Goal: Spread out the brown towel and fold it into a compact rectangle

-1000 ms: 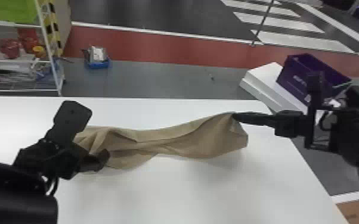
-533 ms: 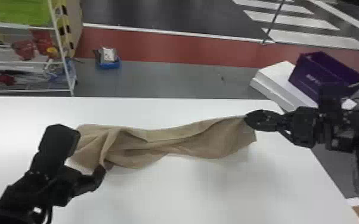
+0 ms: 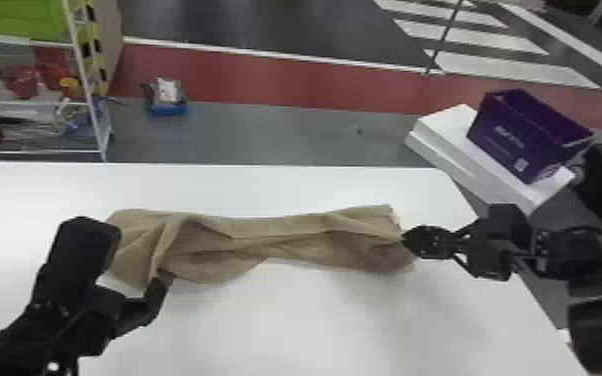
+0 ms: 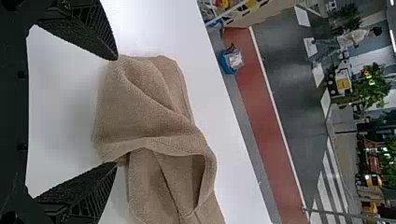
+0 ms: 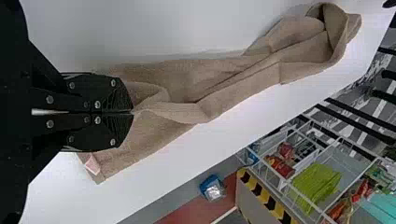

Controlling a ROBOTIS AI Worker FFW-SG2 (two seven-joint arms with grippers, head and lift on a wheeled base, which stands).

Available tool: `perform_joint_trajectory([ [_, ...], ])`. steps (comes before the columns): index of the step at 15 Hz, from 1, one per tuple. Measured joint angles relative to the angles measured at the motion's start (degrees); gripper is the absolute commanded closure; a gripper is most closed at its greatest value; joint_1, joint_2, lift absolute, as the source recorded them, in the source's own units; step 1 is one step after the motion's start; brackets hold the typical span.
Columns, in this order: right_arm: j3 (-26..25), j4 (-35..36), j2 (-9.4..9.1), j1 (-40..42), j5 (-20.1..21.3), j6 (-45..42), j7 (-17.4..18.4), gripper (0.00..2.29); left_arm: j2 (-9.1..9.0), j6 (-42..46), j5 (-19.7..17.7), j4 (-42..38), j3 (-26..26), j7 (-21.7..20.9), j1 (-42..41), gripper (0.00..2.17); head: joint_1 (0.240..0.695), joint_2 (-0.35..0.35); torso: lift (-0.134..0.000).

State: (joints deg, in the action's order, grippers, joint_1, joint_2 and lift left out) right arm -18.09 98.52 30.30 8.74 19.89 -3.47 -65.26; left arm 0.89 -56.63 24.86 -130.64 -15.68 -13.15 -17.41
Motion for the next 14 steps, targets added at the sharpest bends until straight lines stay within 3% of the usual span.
perform_joint_trajectory([
  [3, 0.6, -2.6, 0.21, -0.6, 0.2, -0.6, 0.3, 1.23, 0.05, 1.4, -1.1, -0.9, -1.3, 1.3, -1.6, 0.09, 0.695, -0.297, -0.124],
  [8, 2.5, -4.8, -0.09, -3.0, 0.4, -0.4, 0.9, 1.23, 0.02, 2.1, -4.0, -0.1, -5.8, 7.9, -3.6, 0.1, 0.695, -0.333, -0.124],
  [11, 3.5, -8.3, -0.36, -5.8, 0.7, 0.6, 3.0, 1.23, -0.07, 7.1, -5.8, 2.5, -7.0, 12.0, -3.1, 0.1, 0.695, -0.347, -0.124],
  [14, 3.8, -12.2, -1.2, -8.8, 0.6, 1.6, 3.6, 1.23, -0.1, 8.9, -6.6, 5.1, -8.8, 14.0, -1.1, 0.1, 0.695, -0.35, -0.124],
])
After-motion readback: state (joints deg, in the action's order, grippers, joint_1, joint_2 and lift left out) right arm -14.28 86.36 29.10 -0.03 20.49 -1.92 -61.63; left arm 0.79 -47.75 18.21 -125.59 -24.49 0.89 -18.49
